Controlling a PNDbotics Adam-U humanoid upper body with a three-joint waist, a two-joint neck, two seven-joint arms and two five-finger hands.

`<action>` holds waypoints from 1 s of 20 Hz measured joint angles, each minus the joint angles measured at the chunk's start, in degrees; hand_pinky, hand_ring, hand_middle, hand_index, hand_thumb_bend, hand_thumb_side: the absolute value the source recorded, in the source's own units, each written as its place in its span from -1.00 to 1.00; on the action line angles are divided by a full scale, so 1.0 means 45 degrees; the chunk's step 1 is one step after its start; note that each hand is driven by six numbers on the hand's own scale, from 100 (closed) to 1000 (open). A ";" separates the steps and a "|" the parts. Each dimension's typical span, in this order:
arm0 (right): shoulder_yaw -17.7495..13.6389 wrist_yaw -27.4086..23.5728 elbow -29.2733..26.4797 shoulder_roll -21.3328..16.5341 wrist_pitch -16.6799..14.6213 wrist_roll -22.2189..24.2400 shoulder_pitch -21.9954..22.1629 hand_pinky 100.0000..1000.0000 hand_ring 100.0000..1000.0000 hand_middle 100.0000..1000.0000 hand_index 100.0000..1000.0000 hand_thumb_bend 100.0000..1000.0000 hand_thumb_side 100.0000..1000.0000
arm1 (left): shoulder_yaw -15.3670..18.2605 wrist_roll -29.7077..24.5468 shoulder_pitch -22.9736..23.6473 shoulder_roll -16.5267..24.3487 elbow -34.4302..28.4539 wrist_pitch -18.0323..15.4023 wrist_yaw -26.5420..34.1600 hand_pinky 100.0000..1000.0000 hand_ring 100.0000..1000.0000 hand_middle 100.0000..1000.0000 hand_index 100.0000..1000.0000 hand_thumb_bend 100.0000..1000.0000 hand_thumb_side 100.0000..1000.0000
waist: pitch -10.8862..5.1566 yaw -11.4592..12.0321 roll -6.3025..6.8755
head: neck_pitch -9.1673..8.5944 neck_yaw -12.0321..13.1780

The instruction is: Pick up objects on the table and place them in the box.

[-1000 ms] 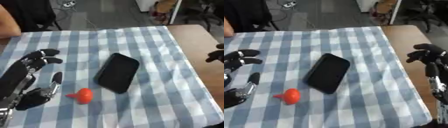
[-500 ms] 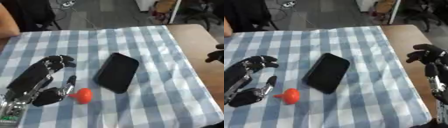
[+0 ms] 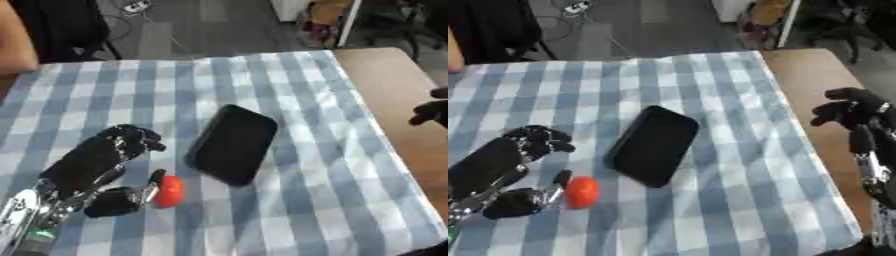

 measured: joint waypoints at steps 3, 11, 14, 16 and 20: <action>0.0000 -0.0001 0.0024 0.0000 0.0005 0.0005 0.0000 0.14 0.33 0.50 0.72 -1.00 -0.20 | -0.0037 0.0091 -0.0004 0.0036 0.0196 -0.0097 -0.0228 0.75 0.51 0.45 0.62 -0.39 0.72 | 0.0000 -0.0003 0.0000 | 0.0000 0.0000; 0.0000 -0.0002 0.0046 0.0000 0.0019 0.0019 -0.0001 0.14 0.32 0.49 0.72 -1.00 -0.20 | -0.0118 0.0054 -0.0083 0.0043 0.0622 -0.0380 -0.0612 0.76 0.52 0.45 0.62 -0.37 0.75 | 0.0003 -0.0006 0.0000 | 0.0000 0.0000; 0.0000 -0.0002 0.0053 0.0000 0.0019 0.0019 -0.0001 0.14 0.32 0.49 0.72 -1.00 -0.20 | -0.0151 0.0022 -0.0086 0.0049 0.0728 -0.0428 -0.0657 0.75 0.52 0.45 0.62 -0.39 0.77 | 0.0004 -0.0006 0.0000 | 0.0000 0.0000; 0.0000 -0.0002 0.0053 0.0000 0.0020 0.0020 -0.0001 0.14 0.32 0.49 0.72 -1.00 -0.20 | -0.0158 -0.0018 -0.0093 0.0053 0.0810 -0.0468 -0.0657 0.75 0.52 0.46 0.62 -0.40 0.79 | 0.0004 -0.0008 0.0000 | 0.0000 0.0000; 0.0000 -0.0002 0.0053 0.0000 0.0022 0.0022 -0.0002 0.14 0.32 0.49 0.72 -1.00 -0.20 | -0.0248 -0.0097 -0.0100 0.0102 0.1102 -0.0545 -0.0667 0.75 0.52 0.46 0.63 -0.44 0.79 | 0.0004 -0.0027 0.0000 | 0.0000 0.0000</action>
